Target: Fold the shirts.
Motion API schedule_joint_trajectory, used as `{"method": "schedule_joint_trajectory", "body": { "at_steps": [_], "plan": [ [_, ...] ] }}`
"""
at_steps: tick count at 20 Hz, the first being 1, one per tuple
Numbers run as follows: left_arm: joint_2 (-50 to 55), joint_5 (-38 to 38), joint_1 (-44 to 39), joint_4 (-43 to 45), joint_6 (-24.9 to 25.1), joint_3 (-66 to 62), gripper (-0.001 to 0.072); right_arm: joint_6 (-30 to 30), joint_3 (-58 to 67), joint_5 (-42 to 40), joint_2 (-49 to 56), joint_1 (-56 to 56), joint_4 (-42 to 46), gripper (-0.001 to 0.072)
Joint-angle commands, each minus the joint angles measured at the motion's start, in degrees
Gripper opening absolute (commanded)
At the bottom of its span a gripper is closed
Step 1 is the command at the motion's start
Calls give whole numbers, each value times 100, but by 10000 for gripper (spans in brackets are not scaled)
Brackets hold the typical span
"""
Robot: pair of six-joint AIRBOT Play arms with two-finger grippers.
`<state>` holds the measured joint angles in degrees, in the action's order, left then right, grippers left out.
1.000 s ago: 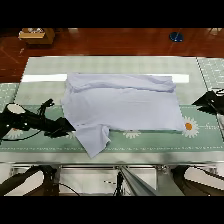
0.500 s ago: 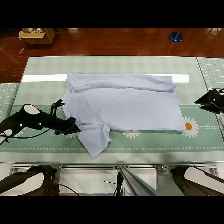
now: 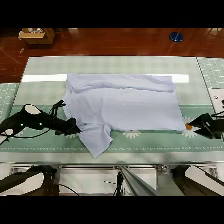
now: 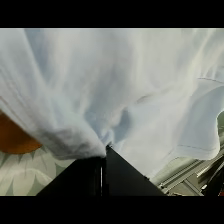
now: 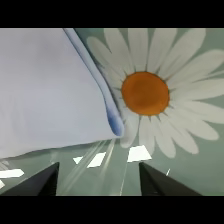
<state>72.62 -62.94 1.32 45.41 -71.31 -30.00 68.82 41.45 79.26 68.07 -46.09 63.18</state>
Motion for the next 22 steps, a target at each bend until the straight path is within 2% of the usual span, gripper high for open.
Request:
{"method": "schedule_joint_trajectory", "body": {
  "at_steps": [1, 3, 4, 5, 8, 12, 13, 16, 17, 18, 22],
  "plan": [
    [7, -9, 9, 0, 39, 2, 20, -103, -579, -435, -50, -190, -195, 566],
    [7, -9, 9, 0, 39, 2, 20, -98, -664, -807, -48, -188, -507, 561],
    [7, -9, 9, 0, 39, 2, 20, -98, -686, -942, -48, -188, -627, 521],
    [7, -9, 9, 2, 39, 2, 20, -98, -695, -1019, -48, -181, -629, 513],
    [7, -9, 9, 0, 39, 2, 20, -94, -695, -1222, -2, 72, -356, 513],
    [4, -15, 9, 0, 37, 2, 19, 9, -695, -1694, 387, 702, -610, 510],
    [4, -15, 9, 0, 37, 2, 19, 96, -695, -1856, 498, 879, -612, 488],
    [4, -13, 9, 0, 37, 2, 20, 216, -686, -2323, 601, 1272, -614, 261],
    [4, -11, 9, 0, 37, 0, 19, 201, -649, -2306, 588, 1316, -621, 115],
    [-15, -11, 9, 0, 37, -4, 19, 188, -577, -2186, 535, 1314, -619, 62],
    [-321, -168, 11, -4, 85, -505, 19, -240, -13, -1528, -227, 1305, -634, 32]
  ]
}}
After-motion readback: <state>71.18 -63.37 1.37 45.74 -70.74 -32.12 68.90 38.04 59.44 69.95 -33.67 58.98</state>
